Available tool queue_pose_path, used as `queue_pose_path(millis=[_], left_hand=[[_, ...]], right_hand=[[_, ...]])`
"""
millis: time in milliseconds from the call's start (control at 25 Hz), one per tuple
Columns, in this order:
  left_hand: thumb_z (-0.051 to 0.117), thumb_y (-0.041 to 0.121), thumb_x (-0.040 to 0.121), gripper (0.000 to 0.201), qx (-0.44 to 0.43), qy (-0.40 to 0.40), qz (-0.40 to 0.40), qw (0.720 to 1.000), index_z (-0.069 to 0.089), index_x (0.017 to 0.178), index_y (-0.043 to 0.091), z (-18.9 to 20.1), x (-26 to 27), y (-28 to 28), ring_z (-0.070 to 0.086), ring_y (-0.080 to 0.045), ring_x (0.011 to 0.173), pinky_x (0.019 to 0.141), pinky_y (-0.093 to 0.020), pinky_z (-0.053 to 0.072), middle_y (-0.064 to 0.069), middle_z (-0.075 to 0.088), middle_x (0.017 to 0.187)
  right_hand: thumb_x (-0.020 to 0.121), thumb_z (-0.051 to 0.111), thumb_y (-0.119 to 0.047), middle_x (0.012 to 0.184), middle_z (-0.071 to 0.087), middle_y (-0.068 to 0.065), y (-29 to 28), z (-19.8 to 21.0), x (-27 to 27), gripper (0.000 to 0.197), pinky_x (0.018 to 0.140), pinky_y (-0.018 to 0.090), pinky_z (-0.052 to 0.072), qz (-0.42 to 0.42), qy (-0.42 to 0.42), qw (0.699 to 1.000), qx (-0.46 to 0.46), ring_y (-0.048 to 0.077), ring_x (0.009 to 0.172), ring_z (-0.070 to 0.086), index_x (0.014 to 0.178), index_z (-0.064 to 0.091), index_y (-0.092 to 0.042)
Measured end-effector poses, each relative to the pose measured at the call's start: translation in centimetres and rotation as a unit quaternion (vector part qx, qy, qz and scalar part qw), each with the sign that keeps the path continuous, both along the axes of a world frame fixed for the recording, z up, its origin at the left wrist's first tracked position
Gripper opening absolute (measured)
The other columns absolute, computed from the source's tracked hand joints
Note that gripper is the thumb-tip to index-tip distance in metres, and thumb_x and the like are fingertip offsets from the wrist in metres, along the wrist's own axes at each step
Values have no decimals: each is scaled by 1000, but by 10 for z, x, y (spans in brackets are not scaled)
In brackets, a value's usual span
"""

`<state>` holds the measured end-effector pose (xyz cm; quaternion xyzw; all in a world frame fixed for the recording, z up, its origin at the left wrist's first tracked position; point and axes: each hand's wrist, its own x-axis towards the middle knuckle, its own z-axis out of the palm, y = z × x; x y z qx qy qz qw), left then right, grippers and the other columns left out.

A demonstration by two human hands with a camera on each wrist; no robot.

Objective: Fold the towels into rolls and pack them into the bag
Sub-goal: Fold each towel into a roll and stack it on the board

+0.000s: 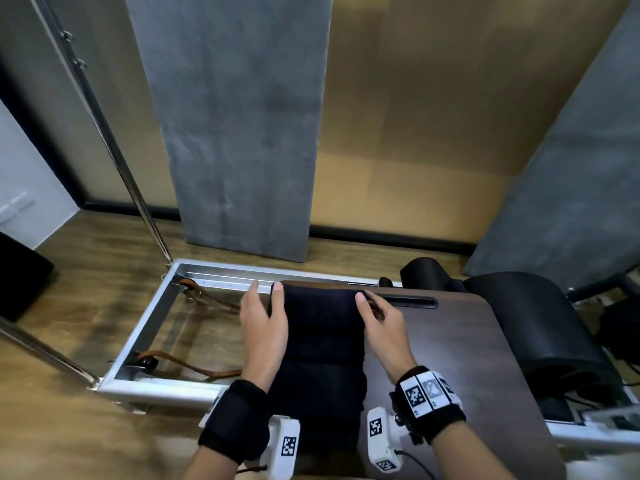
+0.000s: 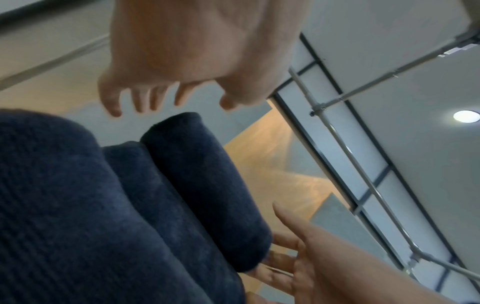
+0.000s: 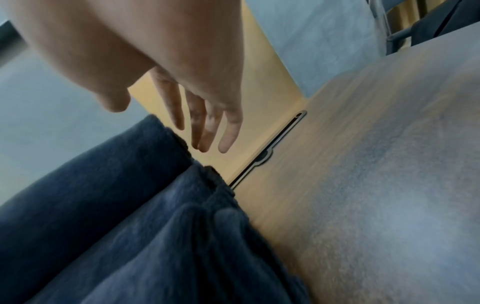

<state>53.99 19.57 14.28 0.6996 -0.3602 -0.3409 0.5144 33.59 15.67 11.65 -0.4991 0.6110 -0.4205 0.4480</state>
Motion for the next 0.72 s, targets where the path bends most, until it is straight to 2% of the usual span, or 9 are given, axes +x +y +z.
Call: queue_pose_path(millis=[80, 120, 240, 320, 440, 520, 600, 720], left_hand=[[52, 42, 109, 30, -150, -64, 74, 984, 61, 134, 26, 12, -6, 9, 56, -15, 126, 110, -44, 48, 7, 58, 135], [53, 39, 110, 21, -209, -81, 82, 971, 65, 122, 28, 19, -16, 10, 61, -14, 115, 101, -39, 52, 11, 62, 121], [53, 40, 109, 16, -266, -75, -11, 961, 68, 110, 35, 36, -57, 13, 69, -13, 99, 84, -18, 52, 13, 72, 100], [55, 40, 108, 14, -245, -49, -99, 963, 69, 106, 38, 37, -100, 11, 71, -12, 95, 80, -13, 50, 11, 74, 95], [60, 35, 107, 12, -167, -28, -192, 967, 70, 101, 38, 18, -168, 7, 71, -11, 95, 82, -21, 53, 10, 75, 94], [62, 32, 105, 11, -117, -34, -257, 959, 71, 101, 37, 2, -223, 7, 71, -7, 97, 86, -24, 52, 11, 75, 95], [62, 30, 105, 10, -72, -38, -308, 948, 70, 102, 35, -12, -284, 10, 71, -6, 98, 89, -25, 52, 9, 76, 95], [63, 26, 105, 11, -34, -36, -348, 936, 71, 101, 32, -27, -378, 18, 71, -6, 94, 86, -25, 52, 7, 76, 94]], right_hand=[[100, 63, -50, 119, 73, -10, 0, 4, -11, 47, 108, 32, 52, -13, -10, 1000, 0, 3, 114, 66, 137, 67, -21], [101, 62, -49, 119, 73, -9, 2, 6, -22, 44, 106, 31, 52, -21, -16, 1000, -1, 4, 114, 66, 134, 68, -21], [104, 58, -47, 113, 75, -10, 12, 11, -62, 24, 94, 23, 50, -36, -32, 999, -1, 5, 111, 68, 119, 70, -33], [104, 56, -47, 108, 75, -11, 22, 11, -99, 19, 90, 21, 50, -52, -43, 998, -1, 1, 106, 68, 113, 70, -38], [104, 56, -47, 104, 76, -10, 41, 5, -163, 24, 92, 27, 53, -83, -44, 996, 5, -2, 99, 69, 115, 72, -32], [104, 55, -50, 98, 76, -11, 55, -5, -217, 25, 91, 30, 54, -110, -42, 993, 11, -2, 95, 69, 105, 74, -33], [103, 55, -52, 95, 76, -11, 70, -15, -276, 29, 90, 33, 55, -135, -41, 990, 24, 0, 92, 70, 97, 75, -31], [103, 56, -50, 94, 77, -3, 88, -28, -362, 31, 89, 37, 55, -169, -55, 983, 46, 11, 92, 72, 94, 76, -27]])
